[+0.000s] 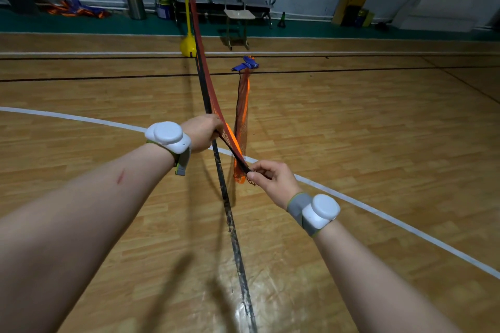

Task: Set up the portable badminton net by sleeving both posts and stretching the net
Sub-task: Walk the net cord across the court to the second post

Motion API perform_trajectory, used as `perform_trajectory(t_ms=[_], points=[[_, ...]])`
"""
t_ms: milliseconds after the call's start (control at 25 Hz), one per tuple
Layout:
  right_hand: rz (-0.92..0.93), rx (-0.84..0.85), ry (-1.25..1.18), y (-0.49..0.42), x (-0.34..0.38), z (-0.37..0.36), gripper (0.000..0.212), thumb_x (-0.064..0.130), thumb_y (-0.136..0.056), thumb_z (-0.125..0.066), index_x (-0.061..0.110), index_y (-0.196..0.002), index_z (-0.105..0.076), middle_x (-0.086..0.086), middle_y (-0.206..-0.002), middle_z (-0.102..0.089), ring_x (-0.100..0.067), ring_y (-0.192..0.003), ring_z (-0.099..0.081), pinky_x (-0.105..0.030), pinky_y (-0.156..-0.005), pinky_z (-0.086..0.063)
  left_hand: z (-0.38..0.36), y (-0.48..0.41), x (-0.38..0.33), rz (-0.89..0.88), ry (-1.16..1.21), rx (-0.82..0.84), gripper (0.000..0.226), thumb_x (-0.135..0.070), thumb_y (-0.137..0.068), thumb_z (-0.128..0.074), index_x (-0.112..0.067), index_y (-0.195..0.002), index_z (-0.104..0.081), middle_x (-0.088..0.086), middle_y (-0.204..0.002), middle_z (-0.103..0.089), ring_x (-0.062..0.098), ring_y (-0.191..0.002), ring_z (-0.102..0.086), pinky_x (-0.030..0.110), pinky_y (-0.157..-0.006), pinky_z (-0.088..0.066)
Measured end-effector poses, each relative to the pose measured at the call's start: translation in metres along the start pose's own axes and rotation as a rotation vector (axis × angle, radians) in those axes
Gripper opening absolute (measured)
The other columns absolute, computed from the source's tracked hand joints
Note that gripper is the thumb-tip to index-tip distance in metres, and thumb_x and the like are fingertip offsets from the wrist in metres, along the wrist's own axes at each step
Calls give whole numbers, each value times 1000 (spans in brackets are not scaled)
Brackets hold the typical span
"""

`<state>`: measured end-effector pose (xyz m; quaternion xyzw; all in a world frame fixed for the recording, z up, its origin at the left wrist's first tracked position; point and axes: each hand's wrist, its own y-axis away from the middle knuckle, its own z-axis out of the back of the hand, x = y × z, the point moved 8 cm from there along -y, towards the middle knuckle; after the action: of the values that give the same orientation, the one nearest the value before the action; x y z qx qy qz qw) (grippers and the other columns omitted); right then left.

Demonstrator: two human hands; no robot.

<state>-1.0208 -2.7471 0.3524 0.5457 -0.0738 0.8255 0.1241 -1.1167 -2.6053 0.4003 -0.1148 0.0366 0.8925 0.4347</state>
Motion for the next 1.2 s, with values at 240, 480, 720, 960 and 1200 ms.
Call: perform_trajectory(t_ms=[240, 480, 720, 960, 1200], points=[[14, 3, 43, 8, -8, 20, 16, 9, -86, -61, 1, -98, -68, 15, -77, -57, -14, -84, -58, -31, -86, -49, -31, 14, -71, -164, -22, 66, 30, -3, -89, -50, -14, -114, -60, 4, -122, -54, 21, -114, -51, 39, -92, -45], [134, -40, 183, 18, -8, 31, 15, 4, -86, -59, -1, -100, -63, 2, -87, -51, -12, -83, -50, -7, -69, -37, -49, 35, -105, -164, 22, 64, 20, -17, -92, -51, -9, -108, -60, 7, -110, -58, 22, -107, -49, 38, -91, -42], [139, -105, 118, 18, -6, 32, 12, 6, -83, -64, -3, -90, -60, -6, -96, -48, -16, -85, -47, 1, -70, -33, -26, 46, -106, -108, 69, -59, 15, -17, -93, -50, -8, -96, -62, 6, -96, -58, 22, -100, -48, 27, -79, -33], [20, 65, 25, 20, -36, 22, 6, 12, -87, -61, 10, -86, -55, -4, -83, -55, -15, -79, -49, -14, -65, -40, -15, 58, -91, -45, 65, -111, 17, -17, -93, -48, -10, -101, -62, 5, -101, -59, 19, -101, -48, 22, -81, -33], [6, 94, 112, 24, -54, 27, 10, 19, -89, -57, 14, -84, -52, 1, -79, -51, -13, -76, -45, -12, -63, -36, -13, 61, -84, 12, 51, -129, 19, -20, -94, -48, -7, -97, -61, 7, -98, -59, 21, -97, -50, 36, -81, -44]])
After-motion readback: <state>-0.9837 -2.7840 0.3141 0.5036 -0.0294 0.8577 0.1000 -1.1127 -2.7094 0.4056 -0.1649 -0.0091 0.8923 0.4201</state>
